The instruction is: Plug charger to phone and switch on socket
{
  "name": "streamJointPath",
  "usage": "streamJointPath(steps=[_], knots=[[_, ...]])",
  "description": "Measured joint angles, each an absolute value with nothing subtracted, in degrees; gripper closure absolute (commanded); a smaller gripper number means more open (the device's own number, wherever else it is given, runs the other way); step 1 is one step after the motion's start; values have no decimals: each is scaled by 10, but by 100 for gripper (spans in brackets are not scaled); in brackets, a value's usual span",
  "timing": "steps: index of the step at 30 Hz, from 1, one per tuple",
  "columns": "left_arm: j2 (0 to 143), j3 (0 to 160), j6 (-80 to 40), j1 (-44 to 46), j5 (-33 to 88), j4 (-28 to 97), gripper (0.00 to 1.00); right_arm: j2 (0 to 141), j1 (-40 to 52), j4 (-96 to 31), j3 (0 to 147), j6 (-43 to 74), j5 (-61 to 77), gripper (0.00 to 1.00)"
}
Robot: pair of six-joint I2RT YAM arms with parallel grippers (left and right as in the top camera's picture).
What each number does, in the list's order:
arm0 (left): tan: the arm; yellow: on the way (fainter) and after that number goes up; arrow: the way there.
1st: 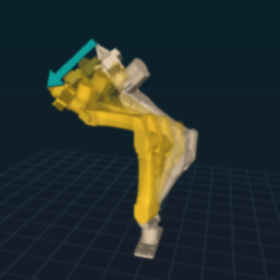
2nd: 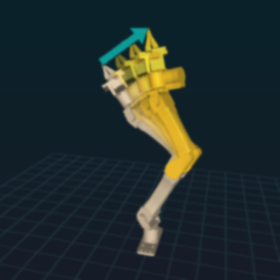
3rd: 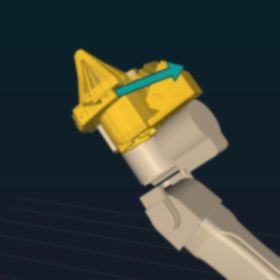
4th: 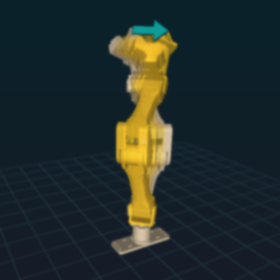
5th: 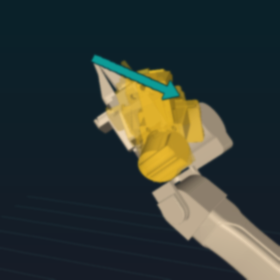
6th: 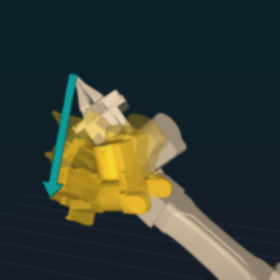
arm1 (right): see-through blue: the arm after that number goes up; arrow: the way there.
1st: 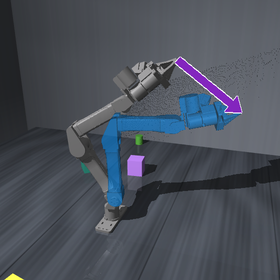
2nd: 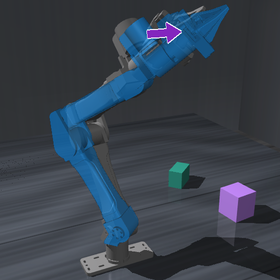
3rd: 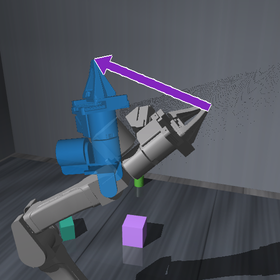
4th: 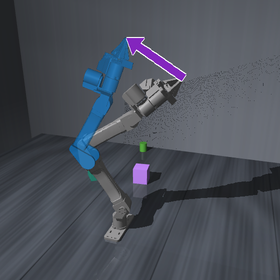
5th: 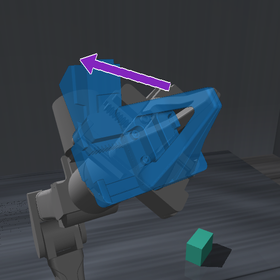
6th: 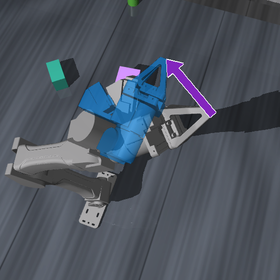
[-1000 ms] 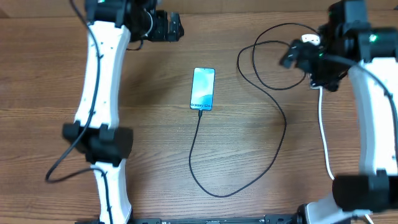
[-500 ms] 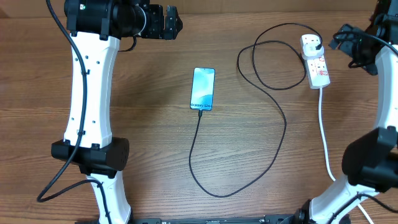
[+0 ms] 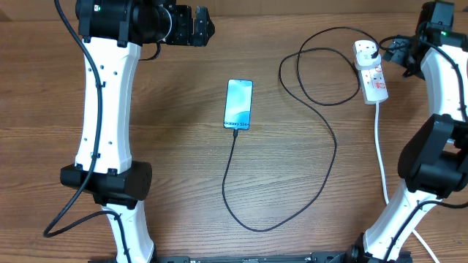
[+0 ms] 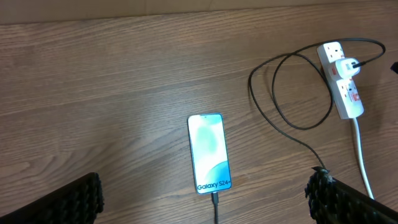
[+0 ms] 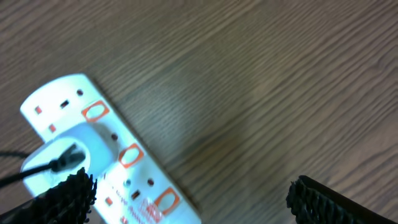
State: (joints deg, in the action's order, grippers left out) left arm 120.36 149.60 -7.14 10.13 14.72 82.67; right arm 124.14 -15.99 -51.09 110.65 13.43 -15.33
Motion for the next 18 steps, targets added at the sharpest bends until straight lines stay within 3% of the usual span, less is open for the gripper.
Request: streamJointPath(steps=[18], knots=[[1204, 1496, -71, 101, 147, 826, 0, 1311, -160, -484, 1107, 134, -113, 0]])
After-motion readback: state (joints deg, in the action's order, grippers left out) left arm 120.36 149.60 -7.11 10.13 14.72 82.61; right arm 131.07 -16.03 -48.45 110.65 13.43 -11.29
